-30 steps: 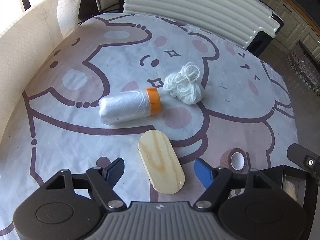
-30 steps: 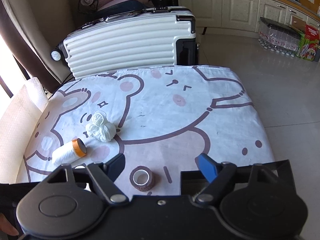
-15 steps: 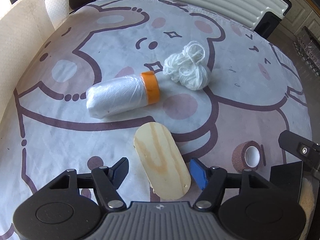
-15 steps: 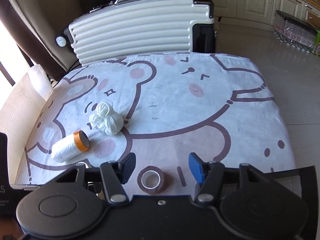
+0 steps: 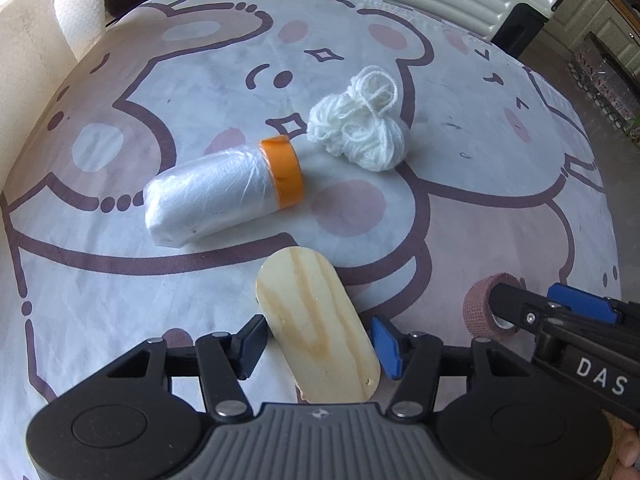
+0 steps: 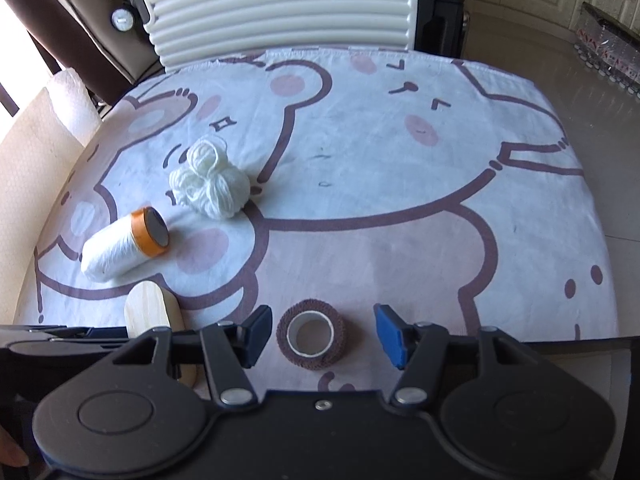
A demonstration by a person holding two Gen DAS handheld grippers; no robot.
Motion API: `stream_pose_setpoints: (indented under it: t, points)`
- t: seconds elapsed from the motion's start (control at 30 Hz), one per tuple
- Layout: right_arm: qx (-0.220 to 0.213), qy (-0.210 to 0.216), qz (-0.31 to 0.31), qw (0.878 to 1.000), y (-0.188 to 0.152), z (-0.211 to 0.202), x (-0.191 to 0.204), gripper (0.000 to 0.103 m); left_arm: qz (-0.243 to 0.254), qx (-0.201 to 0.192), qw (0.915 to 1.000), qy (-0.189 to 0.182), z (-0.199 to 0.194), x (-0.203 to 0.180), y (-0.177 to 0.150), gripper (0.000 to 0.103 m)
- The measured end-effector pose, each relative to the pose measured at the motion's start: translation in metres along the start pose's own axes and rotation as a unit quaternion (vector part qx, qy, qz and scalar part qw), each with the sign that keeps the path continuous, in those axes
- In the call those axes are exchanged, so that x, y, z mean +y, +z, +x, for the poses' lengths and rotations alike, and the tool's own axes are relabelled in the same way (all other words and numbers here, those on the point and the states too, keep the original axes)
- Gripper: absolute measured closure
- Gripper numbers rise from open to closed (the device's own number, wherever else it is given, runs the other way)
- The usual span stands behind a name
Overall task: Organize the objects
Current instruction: 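Close the left tool on the wooden block while the right tool grasps the brown tape roll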
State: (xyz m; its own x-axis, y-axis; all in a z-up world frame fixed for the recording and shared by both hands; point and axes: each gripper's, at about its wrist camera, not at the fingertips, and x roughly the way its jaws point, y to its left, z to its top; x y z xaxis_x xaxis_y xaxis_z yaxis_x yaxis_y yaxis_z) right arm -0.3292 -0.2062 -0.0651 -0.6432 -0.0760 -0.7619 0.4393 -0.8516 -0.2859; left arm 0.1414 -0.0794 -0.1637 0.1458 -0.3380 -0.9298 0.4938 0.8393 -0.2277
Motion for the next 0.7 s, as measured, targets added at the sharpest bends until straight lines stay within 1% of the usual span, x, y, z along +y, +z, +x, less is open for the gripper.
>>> stream_pose_setpoints:
  t: [0.13,0.2,0.37,0.57,0.6,0.67,0.7]
  points:
    - [0.007,0.001,-0.005,1.000,0.001,0.007,0.007,0.045,0.027,0.006,0.9996,-0.007,-0.001,0.002,0.000,0.046]
    - [0.011,0.002,-0.011,1.000,0.001,0.010,0.011,0.043,0.044,0.008,0.9990,-0.005,-0.001,0.002,0.000,0.048]
    - [0.021,-0.032,-0.048,0.998,0.000,0.017,0.022,0.043,0.090,0.013,0.9958,0.008,-0.005,0.002,-0.002,0.052]
    - [0.037,-0.070,-0.094,0.992,-0.003,0.025,0.032,0.046,0.120,0.012,0.9924,0.024,-0.006,0.002,-0.005,0.052]
    - [0.037,-0.070,-0.093,0.993,-0.003,0.025,0.032,0.047,0.121,0.012,0.9923,0.025,-0.007,0.003,-0.005,0.052]
    - [0.035,-0.058,-0.083,0.994,-0.001,0.022,0.031,0.059,0.118,0.010,0.9925,0.030,-0.007,0.005,-0.006,0.052]
    - [0.036,-0.048,-0.071,0.996,0.000,0.021,0.029,0.060,0.116,0.010,0.9926,0.033,-0.008,0.006,-0.005,0.052]
